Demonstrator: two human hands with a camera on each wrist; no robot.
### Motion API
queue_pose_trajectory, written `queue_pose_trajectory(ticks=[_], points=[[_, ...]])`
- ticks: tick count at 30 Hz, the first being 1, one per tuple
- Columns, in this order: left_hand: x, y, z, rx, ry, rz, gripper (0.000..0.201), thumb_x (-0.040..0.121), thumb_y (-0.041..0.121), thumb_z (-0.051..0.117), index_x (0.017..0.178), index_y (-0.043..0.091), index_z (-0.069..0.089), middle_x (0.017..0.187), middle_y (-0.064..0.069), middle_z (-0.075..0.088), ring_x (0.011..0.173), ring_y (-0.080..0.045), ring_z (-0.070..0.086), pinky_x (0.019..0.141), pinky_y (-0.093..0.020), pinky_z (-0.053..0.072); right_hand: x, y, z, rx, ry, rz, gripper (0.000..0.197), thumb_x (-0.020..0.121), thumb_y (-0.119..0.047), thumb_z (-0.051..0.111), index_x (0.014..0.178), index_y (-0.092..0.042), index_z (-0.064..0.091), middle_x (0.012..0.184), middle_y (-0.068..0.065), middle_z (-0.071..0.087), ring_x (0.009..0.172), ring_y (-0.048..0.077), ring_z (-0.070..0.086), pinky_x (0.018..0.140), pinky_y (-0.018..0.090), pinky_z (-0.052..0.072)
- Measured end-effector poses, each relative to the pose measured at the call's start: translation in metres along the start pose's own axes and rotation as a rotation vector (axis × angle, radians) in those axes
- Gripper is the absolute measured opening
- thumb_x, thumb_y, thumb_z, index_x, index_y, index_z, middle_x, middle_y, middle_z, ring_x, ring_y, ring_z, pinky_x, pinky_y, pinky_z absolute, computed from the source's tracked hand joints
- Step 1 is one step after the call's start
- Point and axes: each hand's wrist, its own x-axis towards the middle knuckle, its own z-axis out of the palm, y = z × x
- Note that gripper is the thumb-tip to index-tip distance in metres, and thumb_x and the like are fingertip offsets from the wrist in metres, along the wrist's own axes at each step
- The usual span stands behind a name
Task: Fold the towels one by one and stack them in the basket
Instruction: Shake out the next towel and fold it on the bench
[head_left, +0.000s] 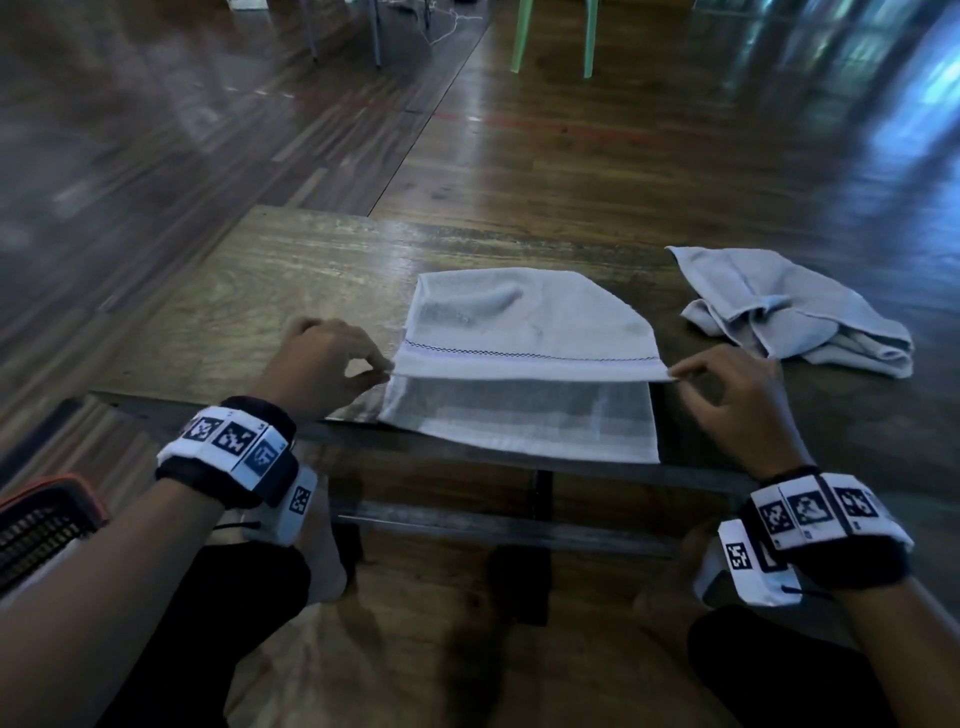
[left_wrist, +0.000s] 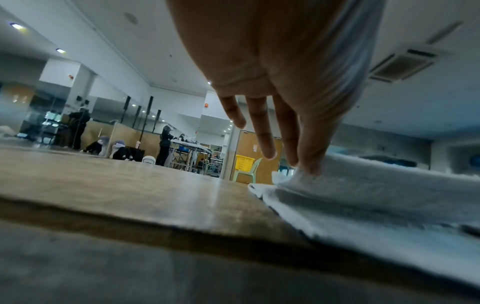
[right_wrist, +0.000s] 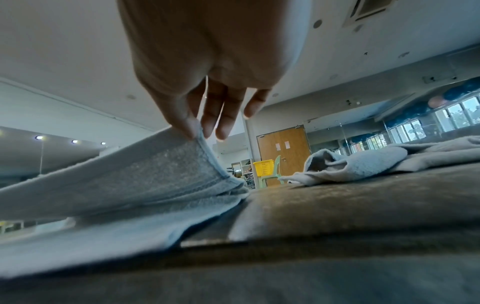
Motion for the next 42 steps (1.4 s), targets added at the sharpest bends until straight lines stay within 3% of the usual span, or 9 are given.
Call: queue_pose_trajectory(ticks=[3, 7, 15, 20, 24, 27, 33, 37, 42], points=[[-0.014, 0.004, 0.004, 0.087, -0.078, -0.014, 0.008, 0.079, 0.033, 0.071, 0.086, 0.031, 0.073, 0.095, 0.013, 0.069, 0.096, -0.013, 0.06, 0.093, -0.036, 0.026, -0.014, -0.001, 0.009, 0.001, -0.104, -0.065, 0.019, 0.073, -0.008, 0.071, 0.087, -0.019, 0.066, 0.085, -0.002, 0.066, 0.079, 0.017, 0.062, 0.074, 0.05, 0.05], [-0.026, 0.005, 0.011, 0.079, -0.116, -0.026, 0.01, 0.081, 0.029, 0.07, 0.089, 0.031, 0.075, 0.098, 0.012, 0.071, 0.102, -0.011, 0.061, 0.096, -0.036, 0.024, -0.029, -0.002, 0.017, -0.056, -0.189, -0.063, 0.023, 0.069, -0.004, 0.077, 0.082, -0.02, 0.066, 0.081, -0.005, 0.065, 0.077, 0.016, 0.062, 0.073, 0.035, 0.042], [-0.03, -0.004, 0.024, 0.065, -0.098, 0.077, 0.013, 0.081, 0.033, 0.07, 0.094, 0.035, 0.073, 0.093, 0.015, 0.071, 0.089, -0.009, 0.064, 0.083, -0.028, 0.022, -0.041, 0.009, 0.028, -0.061, -0.276, -0.046, 0.021, 0.074, -0.011, 0.076, 0.092, -0.021, 0.071, 0.091, -0.004, 0.068, 0.086, 0.015, 0.062, 0.076, 0.042, 0.05], [-0.034, -0.008, 0.03, 0.091, -0.134, 0.152, 0.04, 0.07, 0.057, 0.056, 0.094, 0.03, 0.072, 0.093, 0.013, 0.068, 0.086, -0.01, 0.064, 0.084, -0.028, 0.025, -0.044, 0.009, 0.029, -0.074, -0.276, -0.056, 0.028, 0.074, -0.019, 0.077, 0.101, -0.019, 0.071, 0.095, -0.003, 0.066, 0.088, 0.009, 0.056, 0.076, 0.036, 0.045], [-0.033, -0.005, 0.035, 0.152, -0.087, 0.167, 0.019, 0.069, 0.039, 0.074, 0.085, 0.027, 0.072, 0.085, 0.009, 0.069, 0.08, -0.015, 0.067, 0.08, -0.03, 0.027, -0.046, 0.006, 0.027, -0.162, -0.34, -0.099, 0.044, 0.068, -0.033, 0.08, 0.108, -0.018, 0.068, 0.098, -0.003, 0.063, 0.088, 0.009, 0.056, 0.078, 0.031, 0.041], [-0.032, -0.003, 0.034, 0.133, -0.069, 0.173, 0.012, 0.07, 0.028, 0.079, 0.08, 0.027, 0.072, 0.08, 0.009, 0.069, 0.076, -0.015, 0.068, 0.077, -0.029, 0.027, -0.047, 0.003, 0.029, -0.175, -0.284, -0.106, 0.035, 0.069, -0.019, 0.08, 0.103, -0.016, 0.069, 0.093, 0.0, 0.065, 0.084, 0.016, 0.062, 0.076, 0.033, 0.044], [-0.035, -0.001, 0.035, 0.034, 0.006, 0.118, 0.034, 0.081, 0.047, 0.043, 0.086, 0.027, 0.069, 0.087, 0.011, 0.069, 0.082, -0.014, 0.065, 0.08, -0.029, 0.029, -0.048, 0.0, 0.028, -0.129, -0.219, -0.116, 0.029, 0.069, -0.009, 0.079, 0.096, -0.014, 0.071, 0.094, 0.001, 0.069, 0.086, 0.017, 0.065, 0.074, 0.029, 0.043], [-0.036, 0.003, 0.037, -0.016, 0.057, 0.089, 0.035, 0.083, 0.044, 0.041, 0.09, 0.022, 0.067, 0.091, 0.007, 0.07, 0.085, -0.016, 0.066, 0.081, -0.025, 0.029, -0.046, -0.005, 0.027, -0.07, -0.213, -0.109, 0.028, 0.072, -0.007, 0.077, 0.097, -0.015, 0.069, 0.093, 0.0, 0.071, 0.085, 0.014, 0.066, 0.075, 0.028, 0.045], [-0.032, 0.008, 0.034, -0.127, 0.081, 0.102, 0.013, 0.082, 0.008, 0.067, 0.095, 0.009, 0.068, 0.092, -0.003, 0.071, 0.08, -0.022, 0.067, 0.074, -0.024, 0.041, -0.043, -0.01, 0.023, -0.071, -0.201, -0.066, 0.024, 0.074, -0.012, 0.074, 0.094, -0.019, 0.064, 0.081, -0.001, 0.065, 0.069, 0.013, 0.057, 0.067, 0.03, 0.049]])
